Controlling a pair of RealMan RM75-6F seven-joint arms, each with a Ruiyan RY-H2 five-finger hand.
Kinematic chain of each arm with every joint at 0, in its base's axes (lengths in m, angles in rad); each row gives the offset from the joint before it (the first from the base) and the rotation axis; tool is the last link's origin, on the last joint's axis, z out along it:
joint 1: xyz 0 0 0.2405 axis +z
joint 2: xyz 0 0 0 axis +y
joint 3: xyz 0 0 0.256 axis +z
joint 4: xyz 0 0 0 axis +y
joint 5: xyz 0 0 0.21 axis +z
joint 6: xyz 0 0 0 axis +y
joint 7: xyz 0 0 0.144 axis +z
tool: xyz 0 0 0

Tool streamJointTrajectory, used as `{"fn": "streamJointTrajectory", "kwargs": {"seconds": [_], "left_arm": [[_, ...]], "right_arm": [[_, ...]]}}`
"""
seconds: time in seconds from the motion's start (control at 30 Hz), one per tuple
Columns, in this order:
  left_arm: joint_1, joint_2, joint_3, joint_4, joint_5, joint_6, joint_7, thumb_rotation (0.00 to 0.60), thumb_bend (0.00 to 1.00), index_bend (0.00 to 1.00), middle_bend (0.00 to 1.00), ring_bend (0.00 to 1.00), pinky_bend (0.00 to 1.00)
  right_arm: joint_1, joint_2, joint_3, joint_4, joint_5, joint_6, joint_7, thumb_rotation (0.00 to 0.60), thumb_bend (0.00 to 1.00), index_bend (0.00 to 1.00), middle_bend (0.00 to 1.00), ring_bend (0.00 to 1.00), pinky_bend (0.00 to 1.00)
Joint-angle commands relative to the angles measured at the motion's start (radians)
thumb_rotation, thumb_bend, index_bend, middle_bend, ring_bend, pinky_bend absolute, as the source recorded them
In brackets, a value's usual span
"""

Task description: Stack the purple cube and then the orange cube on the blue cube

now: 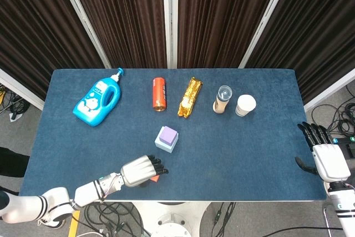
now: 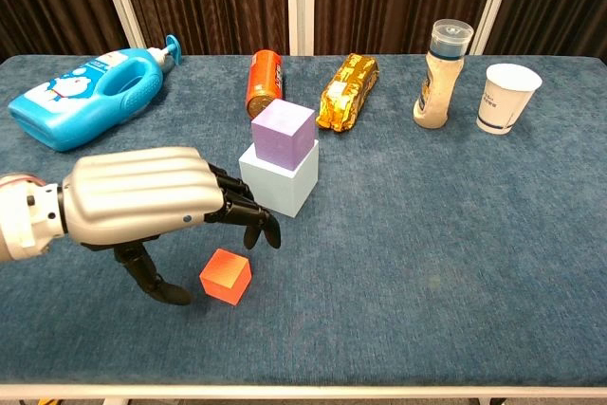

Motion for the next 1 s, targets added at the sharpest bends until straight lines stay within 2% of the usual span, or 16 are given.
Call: {"fn": "streamJointTrajectory", "kwargs": {"seconds": [0.03,0.5,1.0], "left_arm": [[0.006,-0.012,-0.005,0.005,-0.022,-0.013,0.004,0.600,0.14,0.33,0.50,0.36,0.44],[0.012,-0.038,-0.011,0.027,-0.064,-0.031,0.012,0.600,0.16,0.34,0.51,0.37,0.45],[0.022,-0.077,-0.012,0.058,-0.079,-0.022,0.007,0.600,0.22,0.37,0.58,0.40,0.49]], "right_arm": [[0.000,0.000,0.000,0.000,-0.001,0.001,0.000,0.600,0.19,0.02,0.05,0.00,0.00],[0.001,-0.001,0.002,0.002,0.004,0.000,0.003,0.600,0.19,0.02,0.05,0.00,0.00],[0.000,-0.001,0.002,0.005,0.003,0.003,0.011,0.600,0.19,0.02,0.05,0.00,0.00]]}}
